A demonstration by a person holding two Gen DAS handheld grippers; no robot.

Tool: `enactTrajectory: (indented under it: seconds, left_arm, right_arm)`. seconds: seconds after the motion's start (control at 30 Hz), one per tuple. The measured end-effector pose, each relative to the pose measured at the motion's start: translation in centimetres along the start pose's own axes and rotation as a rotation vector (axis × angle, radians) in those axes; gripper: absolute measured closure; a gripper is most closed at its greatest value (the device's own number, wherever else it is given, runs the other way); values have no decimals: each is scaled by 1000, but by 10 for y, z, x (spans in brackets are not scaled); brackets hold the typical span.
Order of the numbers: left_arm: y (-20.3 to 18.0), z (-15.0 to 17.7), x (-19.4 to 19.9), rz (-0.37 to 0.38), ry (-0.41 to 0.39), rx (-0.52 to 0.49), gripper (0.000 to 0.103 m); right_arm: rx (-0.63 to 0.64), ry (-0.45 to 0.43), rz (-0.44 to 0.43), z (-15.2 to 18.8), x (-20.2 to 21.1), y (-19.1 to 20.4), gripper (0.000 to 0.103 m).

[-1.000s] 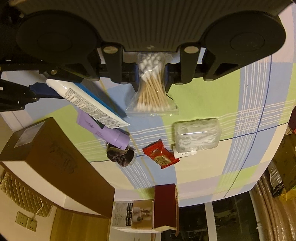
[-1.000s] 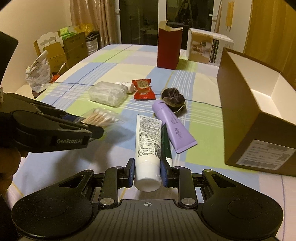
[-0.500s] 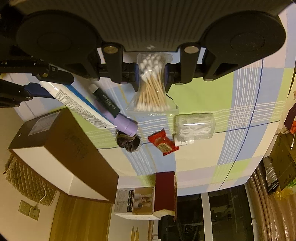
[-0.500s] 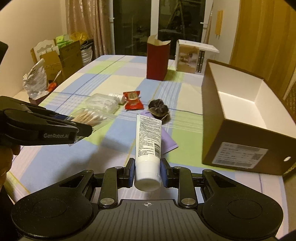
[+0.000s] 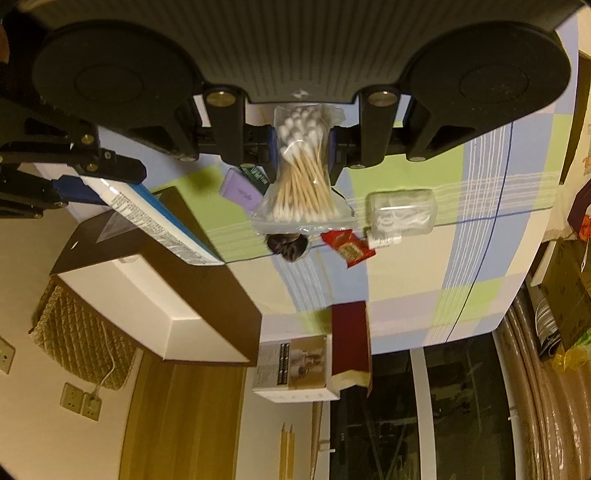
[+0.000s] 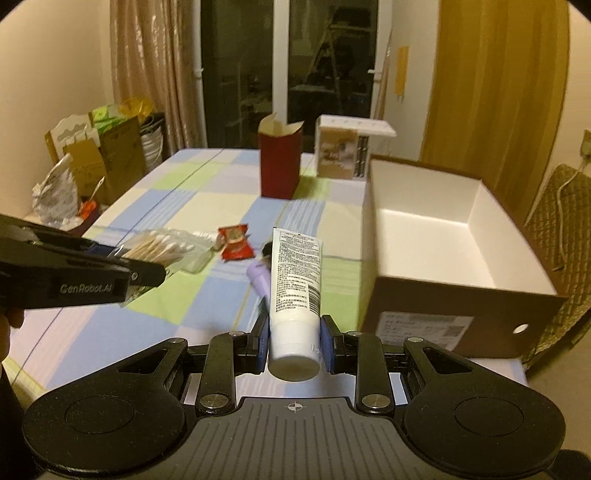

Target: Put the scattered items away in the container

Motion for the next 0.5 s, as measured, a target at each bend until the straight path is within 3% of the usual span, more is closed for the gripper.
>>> enactTrajectory:
  seconds: [0.5]
  left_arm:
    - [-42,-51,4,79,-66,-65,83]
  right_arm:
    - [-96,-105,119,-44,28,-69,72]
Point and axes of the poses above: each gripper's, at about its wrist camera, not at the fingertips, and x roughly against the way its jaws point, y to its left, z to its underside, the point moved 1 cm from there along -x, roughly the way its jaws point, and after that the axes turned 14 degrees about -x, right-handed, at the moved point
